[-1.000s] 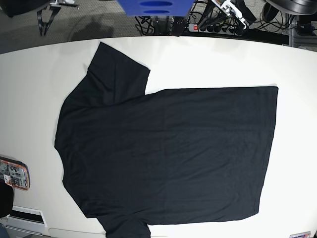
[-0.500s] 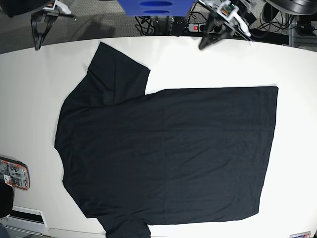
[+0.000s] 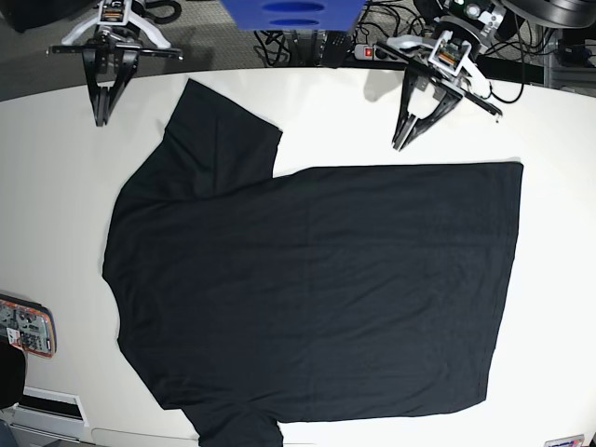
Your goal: Fold the T-shirt properly
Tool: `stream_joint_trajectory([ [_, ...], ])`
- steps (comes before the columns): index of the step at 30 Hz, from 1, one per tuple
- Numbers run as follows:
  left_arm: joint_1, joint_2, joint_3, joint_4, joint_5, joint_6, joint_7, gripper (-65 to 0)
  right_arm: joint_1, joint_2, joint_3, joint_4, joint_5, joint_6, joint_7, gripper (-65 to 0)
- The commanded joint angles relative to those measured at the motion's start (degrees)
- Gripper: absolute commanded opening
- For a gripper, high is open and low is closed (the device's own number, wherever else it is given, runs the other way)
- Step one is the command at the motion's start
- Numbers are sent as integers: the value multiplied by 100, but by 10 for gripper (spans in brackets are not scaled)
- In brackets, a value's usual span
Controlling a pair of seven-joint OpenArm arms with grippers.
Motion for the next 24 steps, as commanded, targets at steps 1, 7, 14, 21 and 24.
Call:
stream_joint_trajectory([
  [1,31,-17,-95,157,-59,57,-14,-650,-61,29,-63,196,68,-29,127,-650],
  [7,-75,-9,-244,298,-288,57,733,-650,-70,29,-739,486,68,-29,-392,-650],
  [14,-233,-44,-473,526,-2002,57,2148,-650,-70,55,-1601,873,68,-29,-2124,-650],
  [21,-268,-202,-1317,588,-3004,57,3493,-650,-642,46,-1821,1058,139,-29,-4313,-650],
  [24,-365,-202,-1581,588,-3127,57,3959,-650,-483,55,-1830,1093,394,-20,-5526,-650],
])
